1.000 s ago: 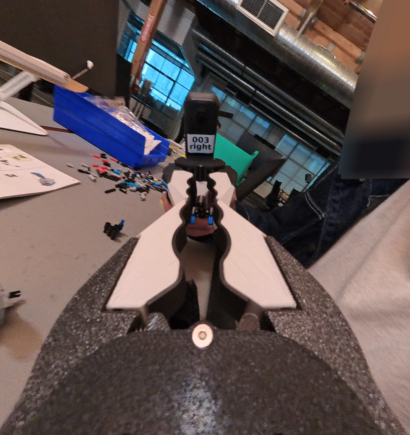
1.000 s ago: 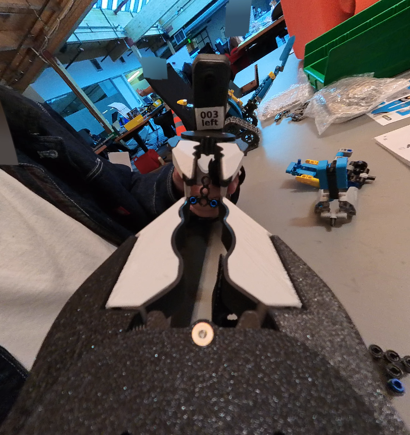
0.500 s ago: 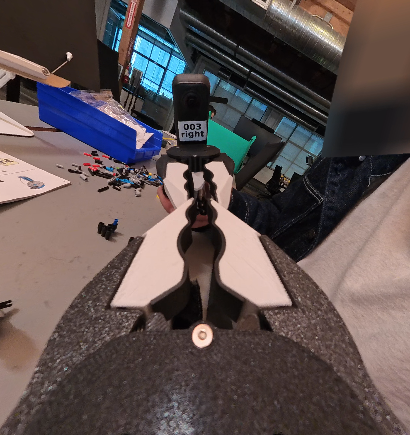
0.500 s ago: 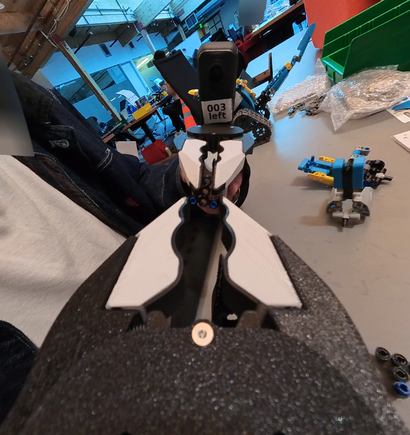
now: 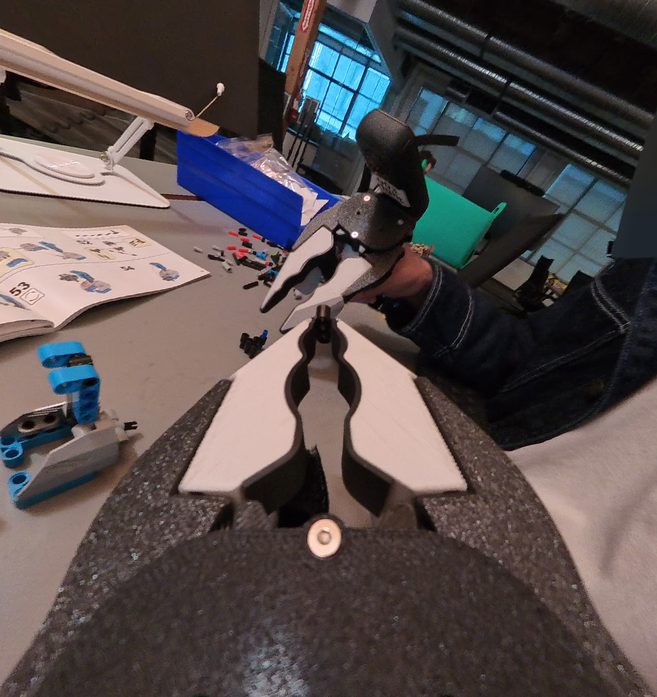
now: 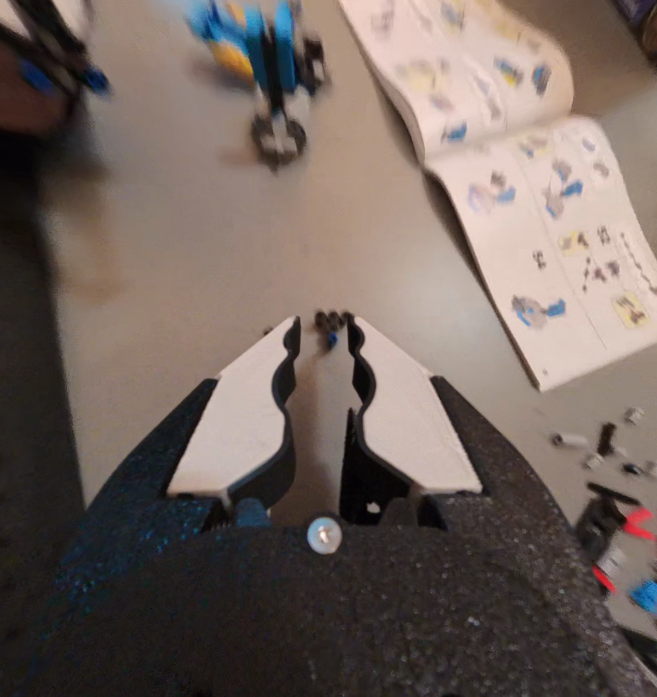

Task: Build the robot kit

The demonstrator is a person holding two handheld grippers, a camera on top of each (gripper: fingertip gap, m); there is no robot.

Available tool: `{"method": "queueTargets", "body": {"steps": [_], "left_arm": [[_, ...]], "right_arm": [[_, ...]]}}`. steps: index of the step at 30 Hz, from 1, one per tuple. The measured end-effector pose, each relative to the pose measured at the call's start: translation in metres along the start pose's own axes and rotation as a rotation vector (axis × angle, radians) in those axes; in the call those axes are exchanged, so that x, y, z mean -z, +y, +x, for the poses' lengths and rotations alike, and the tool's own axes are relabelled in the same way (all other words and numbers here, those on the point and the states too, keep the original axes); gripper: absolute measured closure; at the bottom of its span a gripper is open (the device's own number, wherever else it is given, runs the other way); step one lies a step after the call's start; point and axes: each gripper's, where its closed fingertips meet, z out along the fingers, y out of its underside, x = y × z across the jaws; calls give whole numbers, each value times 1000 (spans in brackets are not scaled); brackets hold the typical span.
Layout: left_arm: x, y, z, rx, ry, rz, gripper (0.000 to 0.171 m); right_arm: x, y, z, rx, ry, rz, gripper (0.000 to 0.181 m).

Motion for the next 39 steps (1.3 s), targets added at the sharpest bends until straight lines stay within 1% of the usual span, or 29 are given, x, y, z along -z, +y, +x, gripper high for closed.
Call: {"method": "queueTargets", "body": {"steps": [1,2,5,8,11,14,17,20,23,26,29,30,31,33,34,36,38,39], "left_arm": [[-1,2,0,-12,-9,-12,165],[-3,4,1,-27,-11,-25,165],[-5,8,7,-89,-9,-44,165],[-6,9,6,-88,-14,-52,165],[-5,9,6,-83,-12,-47,165],[-6,10,6,-81,-8,-51,165],[-6,10,7,-78,-3,-55,165],[-6,11,7,-75,-1,-55,165],[-6,11,7,-71,0,-56,165],[-6,11,6,-71,-1,-57,165],[-5,9,4,-67,-12,-46,165],[-3,7,2,-60,-22,-32,165],[-1,2,-1,-49,-31,-6,165],[7,-9,-5,-2,-27,61,165],[10,-14,-5,35,-1,91,165],[16,-23,-3,97,49,148,165],[19,-27,-2,136,82,174,165],[19,-29,-2,151,94,185,165]], "right_arm": [[-1,8,4,12,23,-55,157],[-2,11,7,2,33,-81,158],[-7,11,3,-35,-26,-119,157],[-16,19,4,7,-25,-203,159],[-20,13,7,17,-18,-212,158],[-21,10,5,12,-26,-239,145],[-26,15,5,-7,-39,-290,144],[-29,22,4,-31,-50,-328,150],[-28,23,5,-17,-40,-331,157],[-30,21,4,2,-42,-327,173],[-32,18,3,40,-52,-310,175],[-31,15,6,58,-34,-291,175],[-27,-1,8,68,-11,-200,175],[-9,-52,-10,-7,-110,90,175],[5,-77,-20,-77,-181,241,176],[30,-114,-44,-272,-424,474,176],[40,-130,-57,-419,-606,615,176],[37,-131,-62,-461,-651,626,175]]}}
